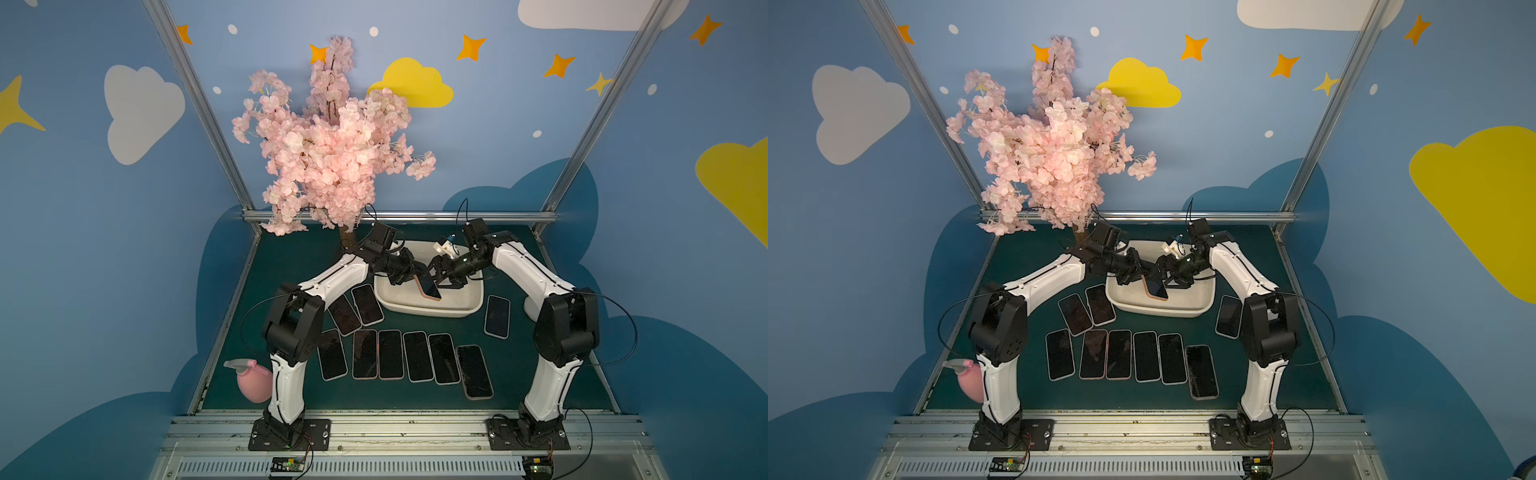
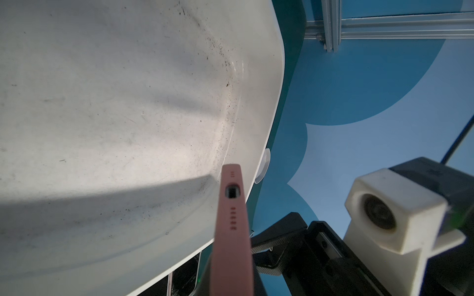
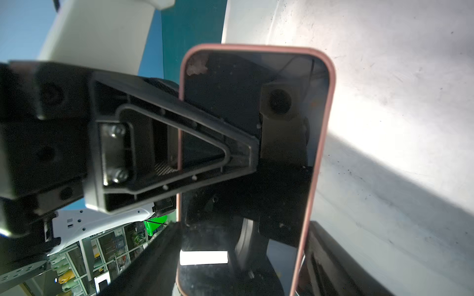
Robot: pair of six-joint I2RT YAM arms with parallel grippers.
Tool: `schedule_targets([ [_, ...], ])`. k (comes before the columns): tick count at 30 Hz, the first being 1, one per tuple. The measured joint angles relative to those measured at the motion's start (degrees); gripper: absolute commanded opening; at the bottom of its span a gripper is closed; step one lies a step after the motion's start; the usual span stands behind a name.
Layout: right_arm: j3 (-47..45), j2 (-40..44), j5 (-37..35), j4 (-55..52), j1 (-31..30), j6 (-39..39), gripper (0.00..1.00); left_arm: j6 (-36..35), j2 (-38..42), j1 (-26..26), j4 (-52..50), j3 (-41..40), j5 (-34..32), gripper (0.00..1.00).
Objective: Take the phone out of the storage box
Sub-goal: Pick up the phone from the storage box, then place the phone at the center of the board.
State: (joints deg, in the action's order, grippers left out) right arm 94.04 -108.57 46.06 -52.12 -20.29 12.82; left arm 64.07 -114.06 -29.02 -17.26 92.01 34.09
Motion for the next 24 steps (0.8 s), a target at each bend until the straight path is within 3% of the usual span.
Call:
schedule_targets([
  [2,-0.2,0.3,0.2,0.0,0.1,-0.1,0.98,-0.5,0.0,0.0,-0.2,0.0,0.0,0.11],
  [12,-0.9,4.8,1.9,0.6,2.8,-0.2,0.99,-5.5,7.6,-0.2,-6.5,-8.9,-1.6,0.11],
  [19,-2.4,6.2,2.1,1.3,4.2,0.0,0.98,-11.2,24.0,1.0,-14.6,-18.4,-5.5,0.12],
  [24,-3.4,6.4,2.4,1.5,4.2,0.2,0.99,-14.8,34.8,5.7,-21.3,-25.4,-8.9,0.12],
])
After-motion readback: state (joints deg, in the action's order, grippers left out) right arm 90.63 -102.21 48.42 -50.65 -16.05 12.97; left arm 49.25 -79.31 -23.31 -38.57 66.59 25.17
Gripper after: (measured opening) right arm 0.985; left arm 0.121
